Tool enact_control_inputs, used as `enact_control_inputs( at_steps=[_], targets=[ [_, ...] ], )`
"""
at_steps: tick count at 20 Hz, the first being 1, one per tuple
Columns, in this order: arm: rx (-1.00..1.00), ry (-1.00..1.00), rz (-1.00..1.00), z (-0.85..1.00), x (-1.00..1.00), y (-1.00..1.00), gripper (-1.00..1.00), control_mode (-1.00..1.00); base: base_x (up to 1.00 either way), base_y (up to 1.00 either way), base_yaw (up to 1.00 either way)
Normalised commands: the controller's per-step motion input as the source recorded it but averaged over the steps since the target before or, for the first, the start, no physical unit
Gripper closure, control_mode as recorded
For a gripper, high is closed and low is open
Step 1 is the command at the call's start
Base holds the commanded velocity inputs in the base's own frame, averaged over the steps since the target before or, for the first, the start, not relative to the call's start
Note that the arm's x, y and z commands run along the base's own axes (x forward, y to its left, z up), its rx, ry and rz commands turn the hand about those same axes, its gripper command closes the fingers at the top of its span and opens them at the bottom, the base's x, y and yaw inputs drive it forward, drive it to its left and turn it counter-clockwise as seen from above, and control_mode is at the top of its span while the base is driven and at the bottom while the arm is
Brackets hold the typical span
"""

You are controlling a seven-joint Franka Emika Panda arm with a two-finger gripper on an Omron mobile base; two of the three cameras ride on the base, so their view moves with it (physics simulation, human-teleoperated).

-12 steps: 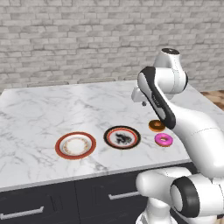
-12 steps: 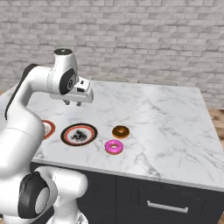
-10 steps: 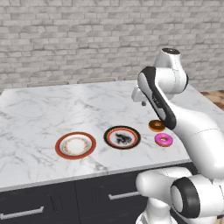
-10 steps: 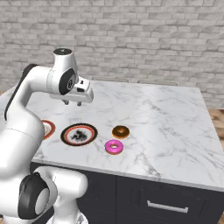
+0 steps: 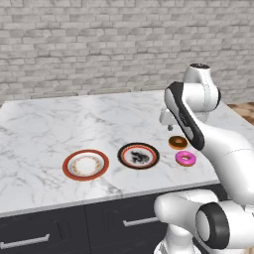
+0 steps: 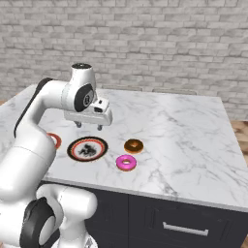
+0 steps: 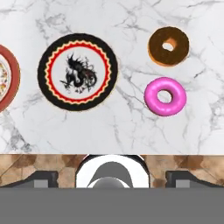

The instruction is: Place the pastries on the plates.

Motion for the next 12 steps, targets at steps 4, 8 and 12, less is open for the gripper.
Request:
enact_control_inputs(
  at_steps=[4, 8, 12],
  targets=[
    [0.0, 0.15, -0.05, -0.15, 0.44, -0.28, -1.0, -1.0, 0.0, 0.0, 0.0],
    [0.0, 0.24, -0.03, -0.33, 0.39, -0.58, -1.0, -1.0, 0.0, 0.0, 0.0],
    [0.0, 0.2, -0.01, -0.35, 0.4, -0.43, -1.0, -1.0, 0.0, 0.0, 0.0]
  ],
)
